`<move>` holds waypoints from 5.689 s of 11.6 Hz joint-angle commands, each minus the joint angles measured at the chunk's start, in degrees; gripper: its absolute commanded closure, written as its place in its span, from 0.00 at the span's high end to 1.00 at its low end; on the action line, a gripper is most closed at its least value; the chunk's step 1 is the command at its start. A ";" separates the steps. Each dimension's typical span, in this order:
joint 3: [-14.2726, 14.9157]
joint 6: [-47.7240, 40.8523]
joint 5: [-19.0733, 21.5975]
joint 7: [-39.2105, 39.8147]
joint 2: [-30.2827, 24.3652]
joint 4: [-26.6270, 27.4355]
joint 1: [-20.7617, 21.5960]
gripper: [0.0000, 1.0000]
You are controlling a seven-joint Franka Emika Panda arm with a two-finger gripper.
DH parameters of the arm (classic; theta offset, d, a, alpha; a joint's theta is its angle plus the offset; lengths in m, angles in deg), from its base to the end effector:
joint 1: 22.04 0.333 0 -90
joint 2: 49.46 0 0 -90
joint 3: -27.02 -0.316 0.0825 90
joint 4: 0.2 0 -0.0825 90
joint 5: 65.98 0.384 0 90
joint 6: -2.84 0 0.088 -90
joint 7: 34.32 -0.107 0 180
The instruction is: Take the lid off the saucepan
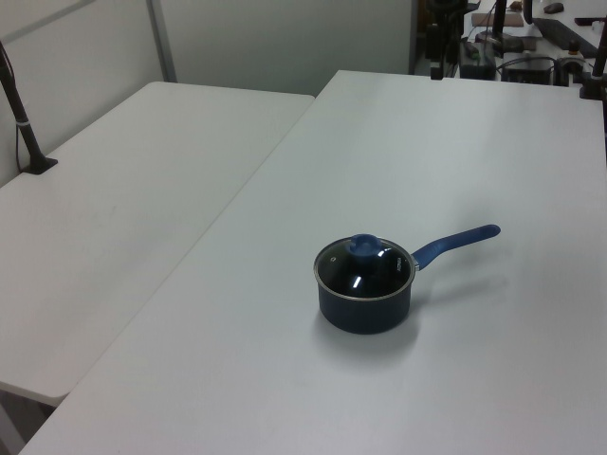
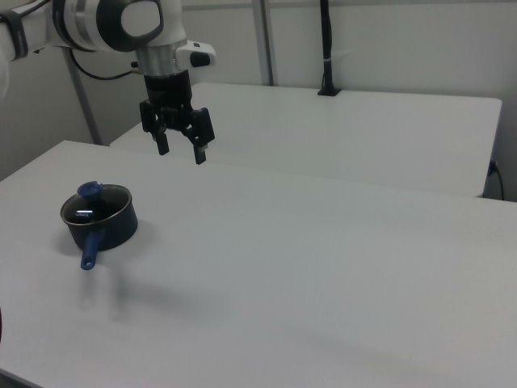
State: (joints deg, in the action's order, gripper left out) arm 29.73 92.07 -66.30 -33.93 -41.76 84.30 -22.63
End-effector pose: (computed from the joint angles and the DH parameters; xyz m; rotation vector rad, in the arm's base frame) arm 0.5924 -0.0329 0.5915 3.1293 -0.0790 -0.0815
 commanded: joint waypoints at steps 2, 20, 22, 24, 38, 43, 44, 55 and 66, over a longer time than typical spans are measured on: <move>0.36 -1.69 -0.21 1.19 -1.38 0.23 -0.20 1.00; 0.36 -2.57 0.93 7.87 -1.55 0.14 -1.96 1.00; 0.18 -2.31 1.28 7.87 -1.47 0.14 -1.79 1.00; -0.69 -2.04 1.55 7.35 -0.68 0.05 -1.26 1.00; 3.43 16.49 4.71 -19.80 13.82 -1.97 29.49 1.00; 3.52 17.38 4.54 -23.68 18.48 -2.85 32.84 1.00; 3.52 17.47 4.54 -23.86 18.83 -2.85 32.84 1.00; 3.52 19.49 3.48 -24.21 19.89 -2.85 33.28 0.51; 6.07 13.61 3.74 -19.93 13.23 -4.26 31.97 0.48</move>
State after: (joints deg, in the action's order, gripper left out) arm 34.34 108.27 -61.99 -56.94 -24.85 79.07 9.36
